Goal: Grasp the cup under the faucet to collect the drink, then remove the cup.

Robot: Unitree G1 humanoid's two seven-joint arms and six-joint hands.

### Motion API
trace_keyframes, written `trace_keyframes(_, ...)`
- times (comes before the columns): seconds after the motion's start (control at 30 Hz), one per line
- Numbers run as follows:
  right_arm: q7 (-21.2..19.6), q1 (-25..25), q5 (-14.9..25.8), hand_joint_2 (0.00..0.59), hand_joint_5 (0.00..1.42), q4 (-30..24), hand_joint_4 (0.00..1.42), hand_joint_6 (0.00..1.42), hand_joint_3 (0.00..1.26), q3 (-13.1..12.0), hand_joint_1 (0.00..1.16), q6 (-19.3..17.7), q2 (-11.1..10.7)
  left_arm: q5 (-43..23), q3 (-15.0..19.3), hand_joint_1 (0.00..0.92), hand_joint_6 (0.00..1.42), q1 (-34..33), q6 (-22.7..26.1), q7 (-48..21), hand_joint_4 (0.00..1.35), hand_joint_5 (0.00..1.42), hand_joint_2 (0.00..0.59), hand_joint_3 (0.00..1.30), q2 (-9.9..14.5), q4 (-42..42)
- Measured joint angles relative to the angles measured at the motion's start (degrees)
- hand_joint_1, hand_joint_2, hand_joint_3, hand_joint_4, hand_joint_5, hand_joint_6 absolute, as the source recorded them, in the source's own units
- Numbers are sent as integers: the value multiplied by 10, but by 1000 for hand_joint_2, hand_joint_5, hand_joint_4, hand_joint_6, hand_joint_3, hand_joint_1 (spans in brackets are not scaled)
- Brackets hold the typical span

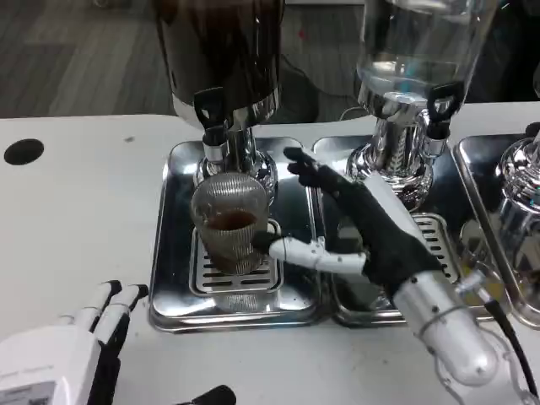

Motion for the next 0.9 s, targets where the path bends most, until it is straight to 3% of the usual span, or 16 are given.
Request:
trace_keyframes(0.23, -41, -51, -14, 44, 108, 67, 132, 0, 108, 17, 622, 5, 36, -14, 10, 0, 445, 20, -17, 0, 67, 168, 44, 186, -4, -4)
trace_keyframes(0.53, -65, -86, -19, 39, 100, 137, 120, 0, 98, 38, 621, 4, 61, -43, 45, 0, 445, 48, -40, 4, 86, 169, 47, 198, -5, -12)
trace_keyframes(0.9, -79, -107, -23, 39, 93, 182, 100, 0, 89, 46, 621, -1, 71, -67, 80, 0, 445, 54, -60, 3, 109, 180, 51, 226, -4, -24)
